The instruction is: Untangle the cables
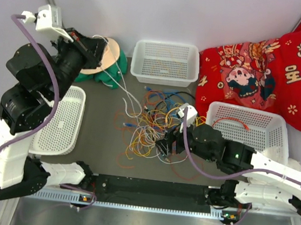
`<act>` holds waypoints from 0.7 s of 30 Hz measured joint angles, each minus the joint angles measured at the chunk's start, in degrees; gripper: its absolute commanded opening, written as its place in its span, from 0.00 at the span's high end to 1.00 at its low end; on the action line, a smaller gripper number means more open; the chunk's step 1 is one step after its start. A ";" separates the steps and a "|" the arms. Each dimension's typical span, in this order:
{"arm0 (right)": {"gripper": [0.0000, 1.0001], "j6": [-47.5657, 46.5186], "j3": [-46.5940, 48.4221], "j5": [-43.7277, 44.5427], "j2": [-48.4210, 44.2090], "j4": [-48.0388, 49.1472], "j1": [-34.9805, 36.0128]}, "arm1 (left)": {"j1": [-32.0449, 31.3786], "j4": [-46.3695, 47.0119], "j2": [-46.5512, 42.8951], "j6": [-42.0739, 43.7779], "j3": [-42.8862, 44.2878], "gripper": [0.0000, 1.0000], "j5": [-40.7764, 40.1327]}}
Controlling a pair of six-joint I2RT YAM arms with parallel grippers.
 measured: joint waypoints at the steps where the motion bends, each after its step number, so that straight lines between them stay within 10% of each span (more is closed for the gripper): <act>1: 0.29 -0.11 -0.24 -0.22 0.13 0.87 0.00 | 0.00 -0.31 0.63 0.48 1.22 1.00 -0.02; 12: 0.19 -3.30 -4.44 -0.26 2.69 11.61 0.00 | 0.00 -3.98 2.73 2.32 6.56 1.00 -0.37; 21: 0.19 -8.39 1.25 3.50 24.55 23.50 -0.79 | 0.00 -4.46 2.71 2.12 6.19 1.00 1.44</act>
